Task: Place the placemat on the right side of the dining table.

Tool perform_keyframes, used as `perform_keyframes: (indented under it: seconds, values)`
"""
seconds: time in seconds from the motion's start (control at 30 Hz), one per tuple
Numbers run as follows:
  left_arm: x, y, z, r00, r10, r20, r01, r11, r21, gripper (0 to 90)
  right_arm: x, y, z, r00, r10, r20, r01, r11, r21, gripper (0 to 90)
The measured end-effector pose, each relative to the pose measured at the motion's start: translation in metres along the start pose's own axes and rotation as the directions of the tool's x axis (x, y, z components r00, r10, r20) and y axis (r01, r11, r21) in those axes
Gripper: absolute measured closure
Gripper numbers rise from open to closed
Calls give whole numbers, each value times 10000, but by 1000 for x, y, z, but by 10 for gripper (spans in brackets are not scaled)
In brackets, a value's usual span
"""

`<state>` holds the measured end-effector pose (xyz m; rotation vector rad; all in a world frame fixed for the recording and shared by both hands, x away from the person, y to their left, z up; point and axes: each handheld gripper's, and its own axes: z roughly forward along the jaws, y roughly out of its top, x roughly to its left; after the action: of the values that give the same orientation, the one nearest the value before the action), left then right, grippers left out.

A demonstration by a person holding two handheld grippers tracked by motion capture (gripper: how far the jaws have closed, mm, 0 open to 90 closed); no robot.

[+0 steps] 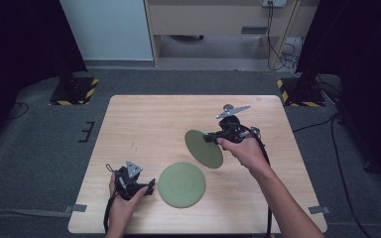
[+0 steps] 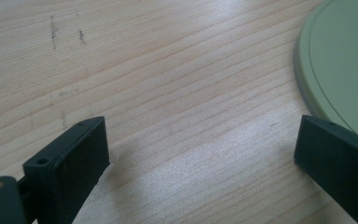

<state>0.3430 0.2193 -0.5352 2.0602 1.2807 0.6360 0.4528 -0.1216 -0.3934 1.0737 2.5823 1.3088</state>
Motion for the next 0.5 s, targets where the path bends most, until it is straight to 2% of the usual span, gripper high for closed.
perform_keyframes:
  seconds: [0.27, 0.5]
  values:
    - [1, 0, 0, 10000, -72, 47, 72, 10000, 39, 25, -7, 0, -7, 9993, 374, 83, -372, 9990, -265, 858]
    - [2, 0, 0, 9999, -126, 94, 126, 9999, 87, 22, -14, 1, -14, 9983, 519, 280, -507, 9978, -421, 858]
